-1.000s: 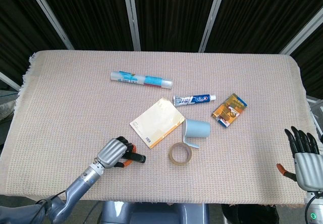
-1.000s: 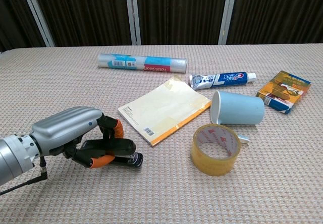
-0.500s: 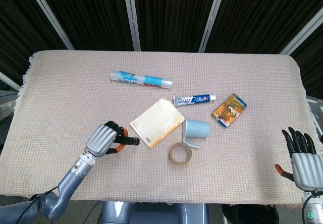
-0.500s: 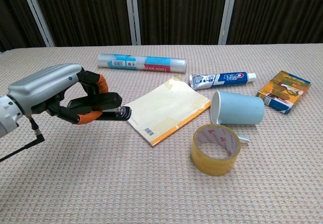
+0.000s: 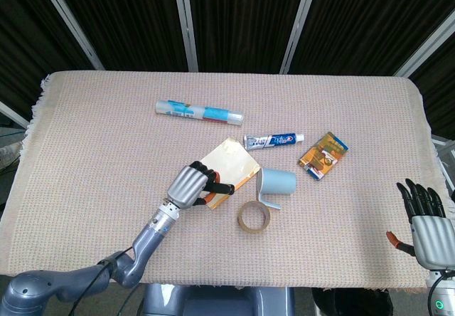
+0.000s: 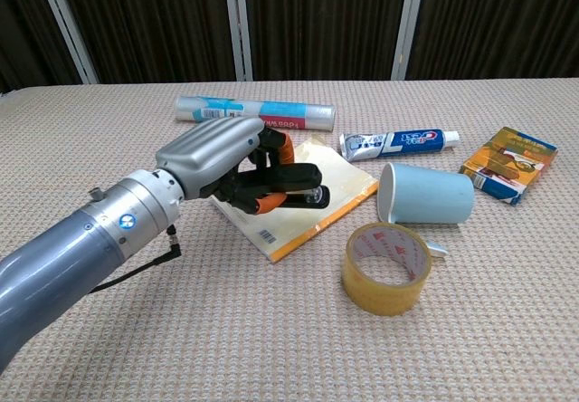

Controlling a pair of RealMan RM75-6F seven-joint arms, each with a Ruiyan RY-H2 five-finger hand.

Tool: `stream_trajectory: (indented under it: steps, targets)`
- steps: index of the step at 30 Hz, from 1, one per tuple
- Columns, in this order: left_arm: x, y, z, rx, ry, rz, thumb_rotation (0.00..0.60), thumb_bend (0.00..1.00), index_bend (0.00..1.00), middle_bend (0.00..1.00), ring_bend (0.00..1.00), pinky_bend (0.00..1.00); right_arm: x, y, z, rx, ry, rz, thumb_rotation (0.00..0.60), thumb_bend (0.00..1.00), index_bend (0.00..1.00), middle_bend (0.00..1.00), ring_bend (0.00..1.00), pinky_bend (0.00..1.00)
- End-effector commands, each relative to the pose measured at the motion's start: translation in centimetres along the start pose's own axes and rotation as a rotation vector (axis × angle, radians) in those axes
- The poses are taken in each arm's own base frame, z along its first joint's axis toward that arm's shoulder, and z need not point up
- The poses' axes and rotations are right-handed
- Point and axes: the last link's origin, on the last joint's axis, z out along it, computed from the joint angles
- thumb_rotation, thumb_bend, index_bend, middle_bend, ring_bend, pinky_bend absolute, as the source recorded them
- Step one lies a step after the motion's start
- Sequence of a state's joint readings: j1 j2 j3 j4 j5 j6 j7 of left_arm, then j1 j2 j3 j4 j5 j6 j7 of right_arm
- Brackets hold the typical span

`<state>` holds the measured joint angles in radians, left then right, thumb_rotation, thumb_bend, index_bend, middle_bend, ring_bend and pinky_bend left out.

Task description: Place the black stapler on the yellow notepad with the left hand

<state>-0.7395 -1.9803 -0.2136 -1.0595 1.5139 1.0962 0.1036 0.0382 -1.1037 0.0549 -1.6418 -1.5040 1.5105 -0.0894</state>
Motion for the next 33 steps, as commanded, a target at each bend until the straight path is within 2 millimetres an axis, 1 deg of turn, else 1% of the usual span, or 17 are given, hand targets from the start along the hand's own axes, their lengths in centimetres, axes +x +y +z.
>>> stream_trajectory:
  steps: [1, 3, 7, 11, 16, 19, 21, 24, 25, 26, 27, 29, 33]
  targets:
    - [-0.3, 0.0, 0.9, 0.014, -0.003, 0.028, 0.6, 0.39, 0.54, 0.53, 0.44, 0.34, 0.3, 0.3, 0.0, -0.003, 0.003, 0.006, 0.6, 0.11, 0.0, 0.0, 0.0, 0.0]
    - [-0.5, -0.3, 1.1, 0.026, -0.01, 0.032, 0.6, 0.39, 0.54, 0.53, 0.44, 0.34, 0.4, 0.4, -0.1, -0.004, 0.007, 0.01, 0.6, 0.11, 0.0, 0.0, 0.0, 0.0]
    - [-0.8, -1.7, 1.5, 0.07, -0.037, 0.052, 0.6, 0.39, 0.54, 0.53, 0.44, 0.34, 0.7, 0.6, 0.0, -0.01, 0.019, 0.018, 0.6, 0.11, 0.0, 0.0, 0.0, 0.0]
    - [-0.8, -2.3, 1.9, 0.092, -0.043, 0.034, 0.6, 0.39, 0.54, 0.53, 0.44, 0.34, 0.5, 0.6, 0.2, -0.012, 0.012, 0.014, 0.6, 0.11, 0.0, 0.0, 0.0, 0.0]
    - [-1.1, -2.4, 2.8, 0.095, -0.052, 0.018, 0.6, 0.38, 0.54, 0.53, 0.44, 0.34, 0.3, 0.5, 0.5, -0.013, 0.003, 0.004, 0.6, 0.11, 0.0, 0.0, 0.0, 0.0]
    - [-1.2, -2.3, 3.1, 0.093, -0.053, 0.014, 0.6, 0.37, 0.52, 0.51, 0.43, 0.34, 0.2, 0.5, 0.6, -0.015, 0.001, 0.001, 0.6, 0.12, 0.0, 0.0, 0.0, 0.0]
    - [-1.4, -2.3, 3.2, 0.09, -0.059, 0.021, 0.6, 0.33, 0.46, 0.47, 0.41, 0.34, 0.2, 0.6, 0.8, -0.02, 0.0, 0.0, 0.6, 0.11, 0.0, 0.0, 0.0, 0.0]
    - [-1.6, -2.5, 3.2, 0.102, -0.07, 0.027, 0.6, 0.23, 0.2, 0.29, 0.3, 0.33, 0.1, 0.8, 1.0, -0.029, -0.004, 0.0, 0.6, 0.11, 0.0, 0.0, 0.0, 0.0]
    - [-1.7, -2.6, 3.2, 0.106, -0.077, 0.027, 0.6, 0.2, 0.1, 0.21, 0.24, 0.32, 0.1, 0.8, 1.0, -0.03, -0.005, 0.0, 0.6, 0.12, 0.0, 0.0, 0.0, 0.0]
    - [-1.9, -2.7, 3.2, 0.114, -0.099, 0.019, 0.6, 0.18, 0.03, 0.15, 0.19, 0.31, 0.1, 0.8, 1.1, -0.031, -0.005, -0.001, 0.6, 0.11, 0.0, 0.0, 0.0, 0.0]
    - [-2.0, -2.7, 3.2, 0.116, -0.116, 0.01, 0.6, 0.17, 0.01, 0.13, 0.17, 0.31, 0.1, 0.8, 1.0, -0.03, -0.005, -0.002, 0.6, 0.11, 0.0, 0.0, 0.0, 0.0]
    - [-1.7, -2.8, 3.1, 0.118, -0.128, 0.005, 0.6, 0.15, 0.0, 0.08, 0.13, 0.28, 0.1, 0.7, 0.9, -0.028, -0.004, -0.005, 0.6, 0.11, 0.0, 0.0, 0.0, 0.0]
    - [-0.9, -2.8, 2.7, 0.102, -0.113, 0.009, 0.6, 0.15, 0.0, 0.05, 0.09, 0.25, 0.1, 0.7, 0.9, -0.032, -0.004, -0.008, 0.6, 0.11, 0.0, 0.0, 0.0, 0.0]
